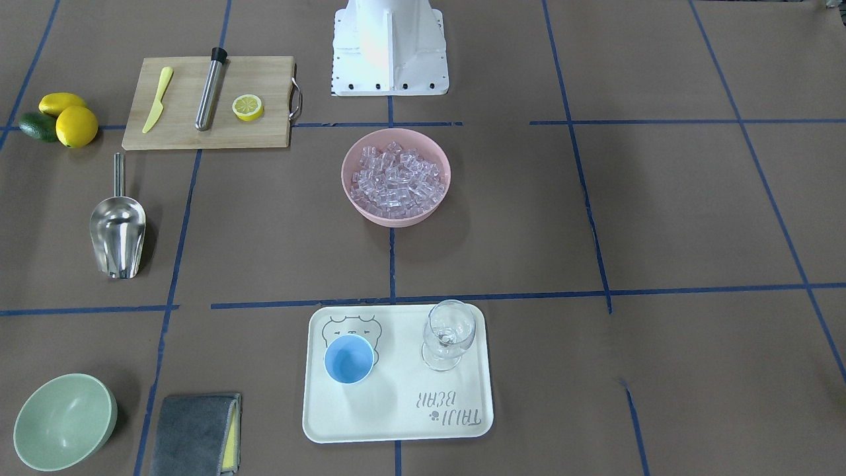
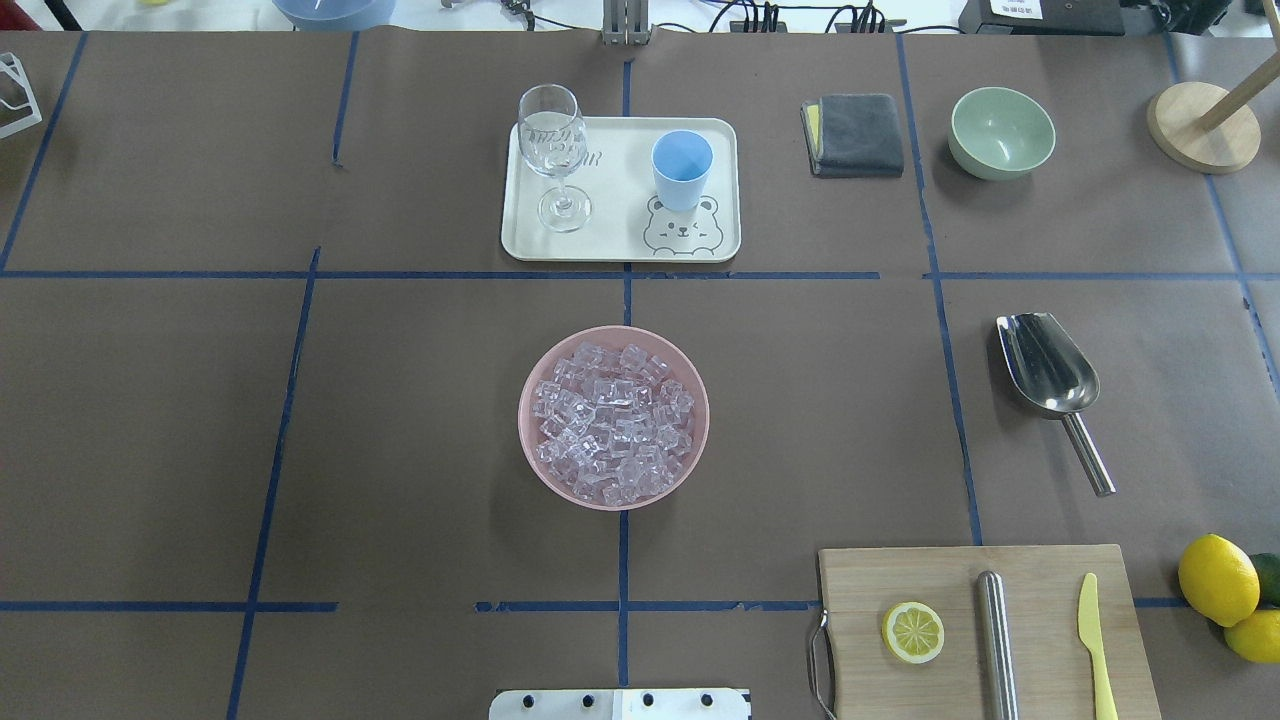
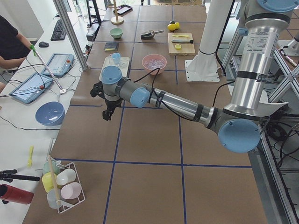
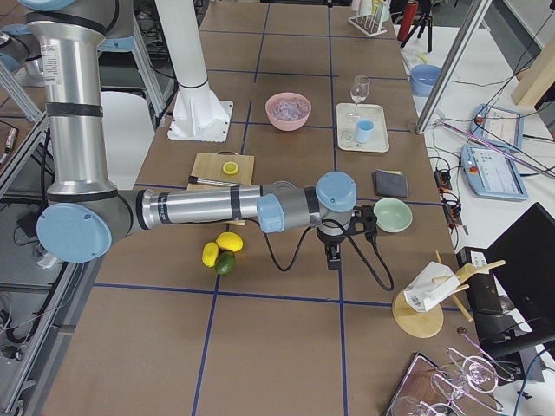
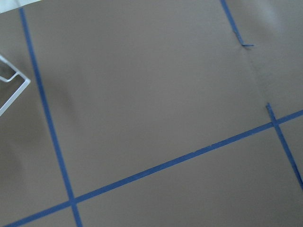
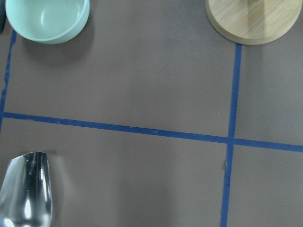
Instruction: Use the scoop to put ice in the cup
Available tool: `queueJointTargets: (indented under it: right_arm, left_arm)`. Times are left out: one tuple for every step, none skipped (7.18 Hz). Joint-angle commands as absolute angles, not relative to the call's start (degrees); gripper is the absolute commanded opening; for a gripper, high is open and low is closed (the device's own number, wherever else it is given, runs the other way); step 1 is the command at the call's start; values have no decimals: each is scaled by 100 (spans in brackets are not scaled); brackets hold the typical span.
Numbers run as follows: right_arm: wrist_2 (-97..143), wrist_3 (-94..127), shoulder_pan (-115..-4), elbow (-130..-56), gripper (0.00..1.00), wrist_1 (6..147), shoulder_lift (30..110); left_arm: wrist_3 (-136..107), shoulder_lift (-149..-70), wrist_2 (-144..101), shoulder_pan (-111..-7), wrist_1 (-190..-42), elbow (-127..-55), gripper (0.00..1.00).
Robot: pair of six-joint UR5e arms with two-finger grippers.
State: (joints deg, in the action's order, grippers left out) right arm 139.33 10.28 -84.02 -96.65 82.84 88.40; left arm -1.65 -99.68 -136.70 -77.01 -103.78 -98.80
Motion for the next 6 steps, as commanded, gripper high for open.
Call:
queueJointTargets:
  right_arm:
    - [13835,2663,-7694,-10550,100,8297,8877]
    - [13799,3037,-7386,-10965,100,8306,9034]
    - [13590,3511,-7000,-11273,100,8323,9166]
    - [13040,3994,-6457,-11616,100,8288,9385]
    - [12921,4217,-6147,-11671,100,8236,9465]
    - [12833,4288,-5900,-11672,100,7835,9770]
  left_arm:
    - [-228,-10037,-13702,-7200,-10766,-9966,100]
    - [-220,-10159,-13702,-7120,-10819,-10071,100]
    - [-220,-10265,-13693,-7041,-11089,-10081,100]
    - [-228,-10266,-13632,-6640,-11379,-10003,100]
    - [-237,-10283,-13632,-6392,-11364,-10045,100]
    - [-237,-10283,-13632,-6233,-11364,-10081,100]
